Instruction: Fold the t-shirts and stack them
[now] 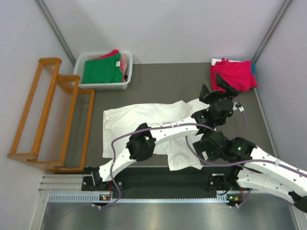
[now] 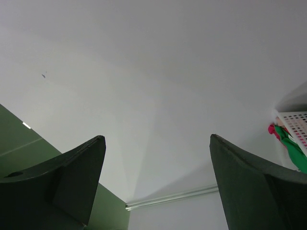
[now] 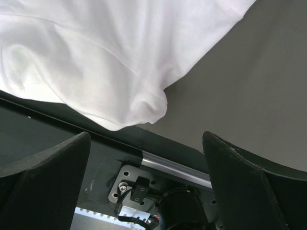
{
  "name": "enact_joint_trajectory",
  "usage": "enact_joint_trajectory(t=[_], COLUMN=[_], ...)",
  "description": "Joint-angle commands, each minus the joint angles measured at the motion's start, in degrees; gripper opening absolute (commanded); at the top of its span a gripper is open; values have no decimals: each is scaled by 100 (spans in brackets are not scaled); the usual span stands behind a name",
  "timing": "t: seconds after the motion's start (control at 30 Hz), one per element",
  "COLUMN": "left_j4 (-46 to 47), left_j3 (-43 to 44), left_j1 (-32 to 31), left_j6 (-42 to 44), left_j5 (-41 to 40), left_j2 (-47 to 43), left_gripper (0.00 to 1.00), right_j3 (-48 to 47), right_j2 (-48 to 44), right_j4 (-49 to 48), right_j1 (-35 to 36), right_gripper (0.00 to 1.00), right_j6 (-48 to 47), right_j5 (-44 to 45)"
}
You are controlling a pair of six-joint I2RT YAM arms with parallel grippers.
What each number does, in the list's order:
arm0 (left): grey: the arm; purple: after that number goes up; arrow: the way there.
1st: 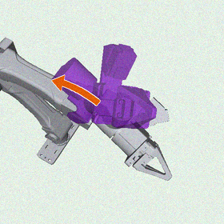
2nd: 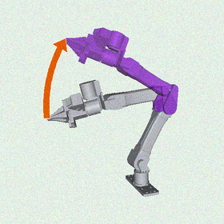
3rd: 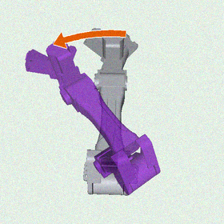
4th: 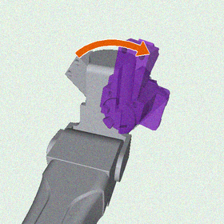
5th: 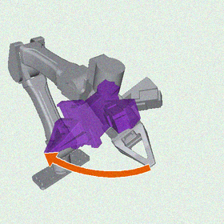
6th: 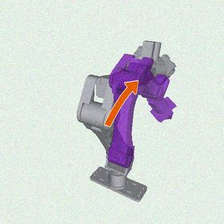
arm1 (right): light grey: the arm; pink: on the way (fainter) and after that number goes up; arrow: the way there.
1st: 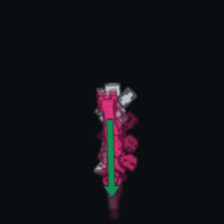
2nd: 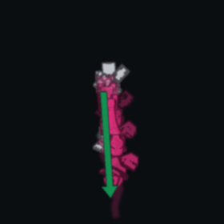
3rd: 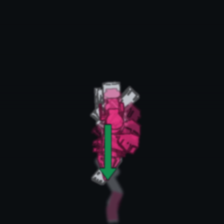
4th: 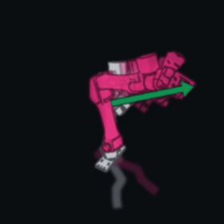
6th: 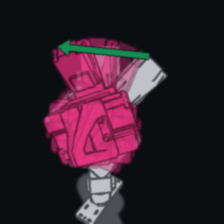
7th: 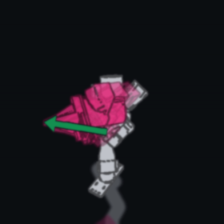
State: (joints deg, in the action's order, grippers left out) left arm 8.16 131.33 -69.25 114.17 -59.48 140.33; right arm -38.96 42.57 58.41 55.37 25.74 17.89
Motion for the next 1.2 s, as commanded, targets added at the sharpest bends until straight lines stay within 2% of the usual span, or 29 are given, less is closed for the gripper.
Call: enact_joint_trajectory(t=[0.0, 0.27, 0.43, 0.6, 0.67, 0.73, 0.77, 0.8, 0.97, 1.0, 1.07, 1.1, 1.13, 1.17], left_j4=[-60, -140, 141, 291, 161, -243, -732, -963, -2062, -2673, -3387, -3879, -4806, -4963], left_j3=[-292, -292, -204, -28, -28, -54, -203, -352, -1600, -1619, -1471, -1296, -1129, -1049], left_j1=[-370, -256, 139, 526, 649, 746, 877, 957, 1518, 1607, 1844, 1889, 1907, 1907], left_j6=[571, 571, 1106, 968, 433, -559, -937, -1654, -3670, -4448, -5208, -5943, -6211, -6379], left_j5=[-46, -46, 77, 60, -63, -344, -406, -467, -451, -415, -301, -179, -38, 181], left_j2=[363, 267, -49, -523, -865, -1164, -1540, -1753, -3254, -3388, -3608, -3636, -3662, -3854], left_gripper=[93, 94, 95, 95, 95, 95, 95, 95, 96, 96, 95, 95, 94, 94], right_j3=[-499, -516, -560, -569, -578, -595, -604, -604, -683, -692, -744, -762, -780, -849], right_j2=[-161, -117, -56, -12, 24, 67, 94, 111, 349, 384, 489, 533, 612, 656], right_j4=[-2088, -2097, -2132, -2132, -2115, -2115, -2132, -2141, -2141, -2150, -2167, -2167, -2159, -2141], right_j1=[-9, -9, -9, -9, -9, -9, 0, -9, -9, -9, -9, -9, -9, 0], right_gripper=[100, 100, 100, 100, 100, 100, 100, 100, 100, 100, 100, 100, 100, 100], right_j6=[151, 125, 116, 98, 116, 116, 125, 142, 151, 151, 169, 195, 204, 221], right_j5=[197, 189, 224, 320, 355, 364, 356, 356, 408, 417, 426, 435, 452, 470])
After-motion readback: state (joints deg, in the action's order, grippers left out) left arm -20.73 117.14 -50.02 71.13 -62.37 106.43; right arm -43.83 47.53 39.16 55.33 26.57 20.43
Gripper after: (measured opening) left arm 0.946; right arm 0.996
